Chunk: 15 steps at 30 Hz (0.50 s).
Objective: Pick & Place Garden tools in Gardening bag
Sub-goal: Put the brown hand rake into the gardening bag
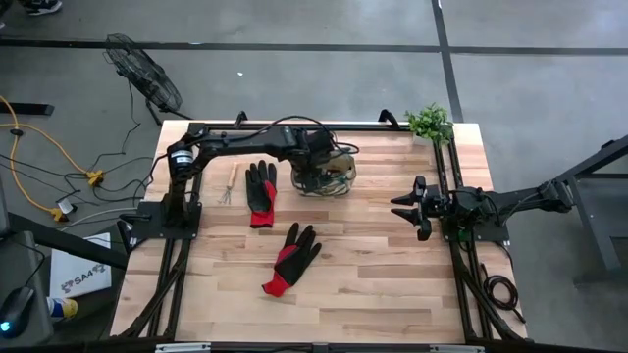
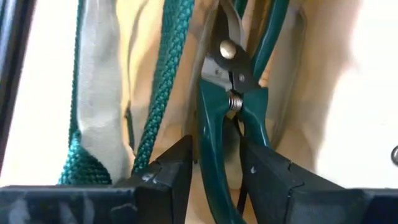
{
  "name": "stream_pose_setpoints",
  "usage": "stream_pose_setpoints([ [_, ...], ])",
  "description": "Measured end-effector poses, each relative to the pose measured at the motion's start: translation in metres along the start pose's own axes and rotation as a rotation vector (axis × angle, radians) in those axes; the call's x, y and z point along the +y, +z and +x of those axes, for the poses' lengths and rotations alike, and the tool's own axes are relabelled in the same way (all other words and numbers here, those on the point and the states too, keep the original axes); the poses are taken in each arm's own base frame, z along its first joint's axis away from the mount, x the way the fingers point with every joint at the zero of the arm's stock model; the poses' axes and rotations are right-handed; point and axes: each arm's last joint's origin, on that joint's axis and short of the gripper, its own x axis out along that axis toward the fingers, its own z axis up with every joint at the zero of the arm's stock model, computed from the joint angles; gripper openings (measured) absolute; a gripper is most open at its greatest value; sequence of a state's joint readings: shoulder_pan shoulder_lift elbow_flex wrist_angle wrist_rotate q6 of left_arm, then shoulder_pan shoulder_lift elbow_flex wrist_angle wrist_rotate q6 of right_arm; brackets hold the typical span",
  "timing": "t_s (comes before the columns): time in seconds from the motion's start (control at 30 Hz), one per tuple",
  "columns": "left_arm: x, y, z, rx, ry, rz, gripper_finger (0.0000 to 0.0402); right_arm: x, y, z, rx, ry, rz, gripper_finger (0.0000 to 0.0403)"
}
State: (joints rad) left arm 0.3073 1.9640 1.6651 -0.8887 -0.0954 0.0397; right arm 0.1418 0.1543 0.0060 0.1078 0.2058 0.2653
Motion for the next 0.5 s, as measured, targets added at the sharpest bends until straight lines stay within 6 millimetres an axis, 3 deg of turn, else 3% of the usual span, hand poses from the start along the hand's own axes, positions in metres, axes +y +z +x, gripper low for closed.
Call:
stream_pose_setpoints([
  [0.5, 0.004, 0.015, -0.038, -0.007, 0.004, -0.024, 0.0132, 0.0, 0.0, 0.0, 0.0, 0.0, 0.0, 0.0135],
])
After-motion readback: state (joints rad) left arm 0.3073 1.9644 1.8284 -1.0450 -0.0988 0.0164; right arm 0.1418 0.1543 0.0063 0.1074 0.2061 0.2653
